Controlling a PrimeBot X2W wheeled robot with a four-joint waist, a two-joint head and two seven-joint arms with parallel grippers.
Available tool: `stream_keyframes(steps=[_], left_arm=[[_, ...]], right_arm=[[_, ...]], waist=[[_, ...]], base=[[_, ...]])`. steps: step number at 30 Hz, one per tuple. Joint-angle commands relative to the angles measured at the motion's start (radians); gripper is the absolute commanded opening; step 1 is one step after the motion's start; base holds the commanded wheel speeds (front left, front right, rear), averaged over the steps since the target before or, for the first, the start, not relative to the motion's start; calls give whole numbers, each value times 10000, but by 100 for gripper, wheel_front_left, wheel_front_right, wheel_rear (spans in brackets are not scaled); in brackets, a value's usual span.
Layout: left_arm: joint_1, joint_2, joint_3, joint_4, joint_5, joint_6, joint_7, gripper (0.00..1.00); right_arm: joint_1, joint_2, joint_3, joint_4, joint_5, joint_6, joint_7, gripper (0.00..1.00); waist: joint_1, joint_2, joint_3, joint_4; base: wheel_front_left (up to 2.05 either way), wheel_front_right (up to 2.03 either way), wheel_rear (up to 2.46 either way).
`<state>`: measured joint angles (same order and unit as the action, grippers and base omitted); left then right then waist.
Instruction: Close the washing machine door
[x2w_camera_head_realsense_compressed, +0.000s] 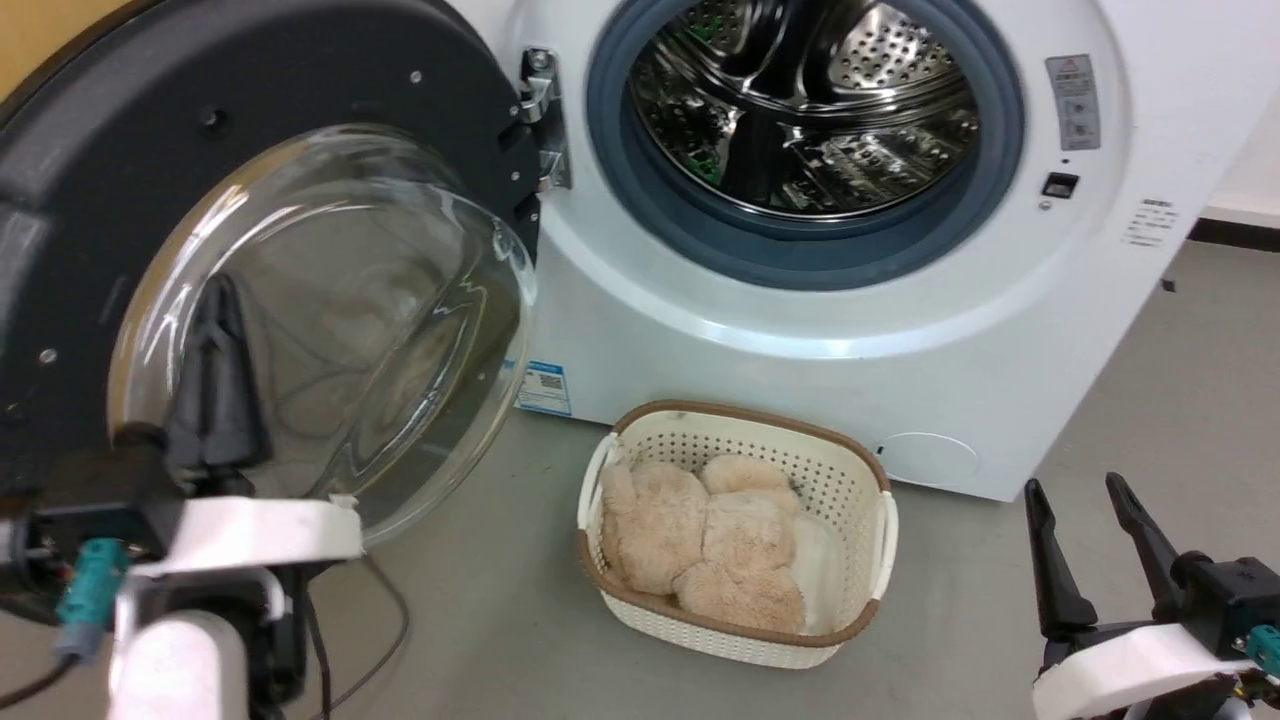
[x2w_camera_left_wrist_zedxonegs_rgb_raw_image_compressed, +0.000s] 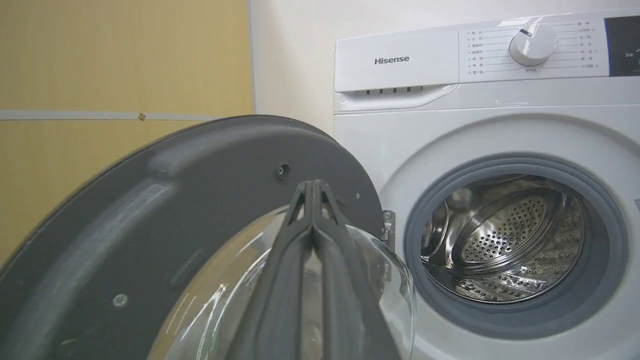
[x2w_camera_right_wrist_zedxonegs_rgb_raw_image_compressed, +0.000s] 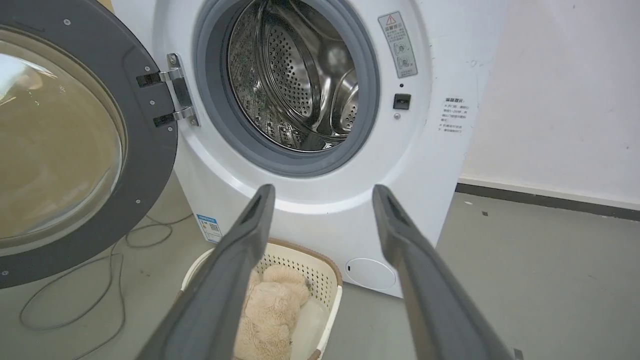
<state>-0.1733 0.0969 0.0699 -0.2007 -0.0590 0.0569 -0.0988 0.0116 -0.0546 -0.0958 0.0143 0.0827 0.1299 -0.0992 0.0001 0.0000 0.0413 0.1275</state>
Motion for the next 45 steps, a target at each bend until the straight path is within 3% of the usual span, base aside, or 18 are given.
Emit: stream_keyframes(steps=[1,15,28,36,45], left_arm=[[-257,85,142,-138,-88,-53,-85,0],[-1803,96,2072,292,-1277,-809,-377,0],[-3611,1110,3712,2908,-3003,-1184,-149,0],[-4721,1898,4561,5267,-4315,-1086,1169,0],[-5587,2456,4813,7207,-6019,-1452,3605,0]], right_arm=[[-110,18,-65,29,97,3,-89,100],[-193,23,-386,172,176,4,-380,100],[-361,27,-687,349,264,5,-670,100],[-543,30,-850,404,354,5,-836,100],[-680,33,-1083,534,421,6,-1024,100]], waist=[[-1,0,42,132],[-1,0,374,1095],[-1,0,791,1755],[-1,0,1070,1972],[-1,0,1339,2237]], base=[[0,0,0],[0,0,0],[0,0,0],[0,0,0],[0,0,0]])
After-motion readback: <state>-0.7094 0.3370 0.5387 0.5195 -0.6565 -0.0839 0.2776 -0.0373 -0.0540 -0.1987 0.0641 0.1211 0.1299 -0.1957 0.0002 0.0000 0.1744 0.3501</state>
